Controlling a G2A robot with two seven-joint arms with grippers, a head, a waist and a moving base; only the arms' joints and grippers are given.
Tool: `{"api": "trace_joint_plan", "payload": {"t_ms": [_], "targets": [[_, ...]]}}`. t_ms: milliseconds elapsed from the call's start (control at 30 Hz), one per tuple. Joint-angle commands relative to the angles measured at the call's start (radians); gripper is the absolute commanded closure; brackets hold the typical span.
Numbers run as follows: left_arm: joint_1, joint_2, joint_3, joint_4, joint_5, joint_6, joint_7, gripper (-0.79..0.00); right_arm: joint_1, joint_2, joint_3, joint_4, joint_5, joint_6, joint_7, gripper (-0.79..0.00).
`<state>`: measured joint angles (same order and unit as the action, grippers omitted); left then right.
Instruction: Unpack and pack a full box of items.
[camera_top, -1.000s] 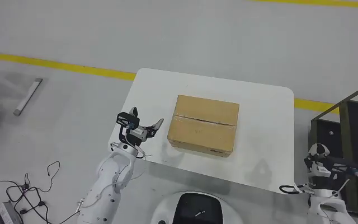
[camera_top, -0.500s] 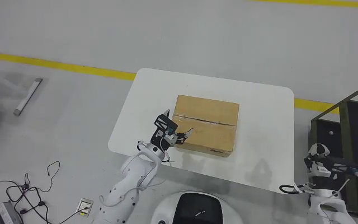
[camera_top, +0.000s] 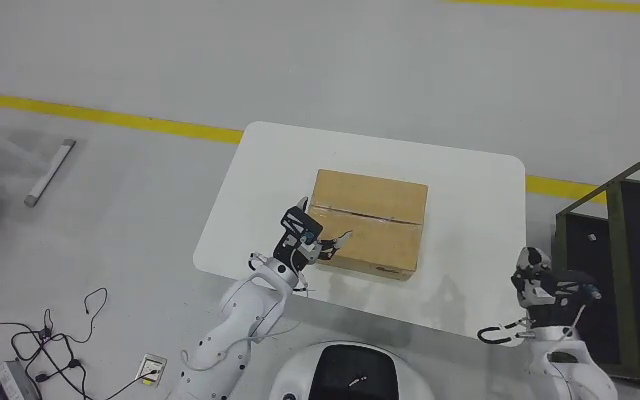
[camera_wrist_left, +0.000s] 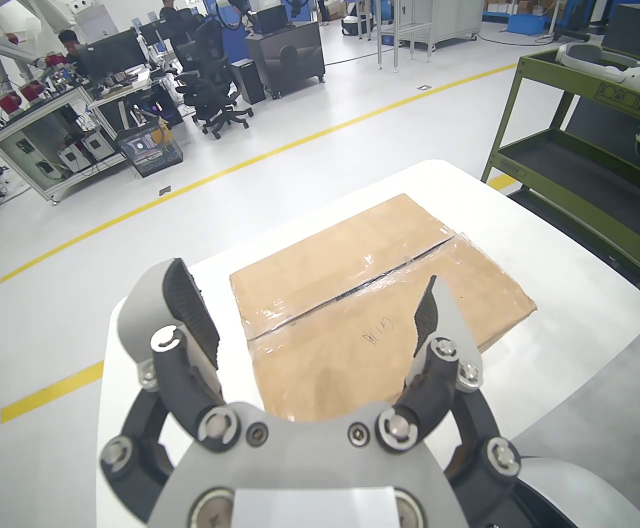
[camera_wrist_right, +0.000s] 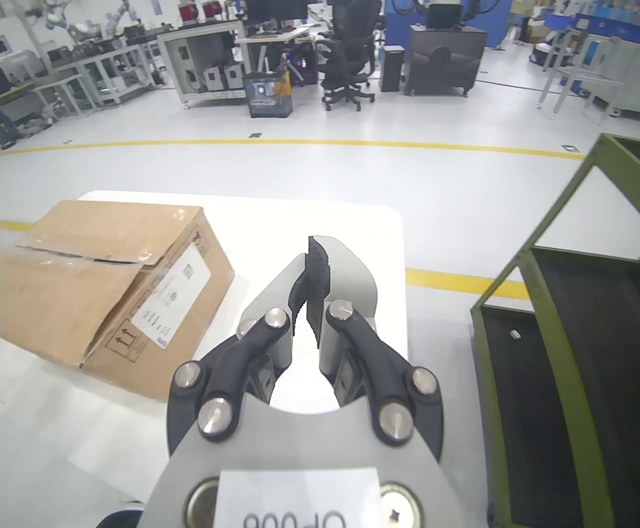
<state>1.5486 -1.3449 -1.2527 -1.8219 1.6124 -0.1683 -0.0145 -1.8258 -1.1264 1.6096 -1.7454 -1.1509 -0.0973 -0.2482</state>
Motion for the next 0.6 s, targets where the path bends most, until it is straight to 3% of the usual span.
{"api": "trace_joint_plan", "payload": {"t_ms": [0,333,567], "targets": [[0.000,0.000,0.000,0.000,0.000,0.000,0.000,-0.785,0.044,-0.005,-0.050,0.045,-0.011,-0.018,0.006,0.000],[0.000,0.000,0.000,0.000,0.000,0.000,0.000,-0.785,0.347,-0.056,-0.327,0.407,-0.057,-0.011,0.021,0.000],[0.000,0.000,0.000,0.000,0.000,0.000,0.000,-0.785,0.466,-0.097,-0.472,0.530,-0.080,0.015,0.017,0.000]]}}
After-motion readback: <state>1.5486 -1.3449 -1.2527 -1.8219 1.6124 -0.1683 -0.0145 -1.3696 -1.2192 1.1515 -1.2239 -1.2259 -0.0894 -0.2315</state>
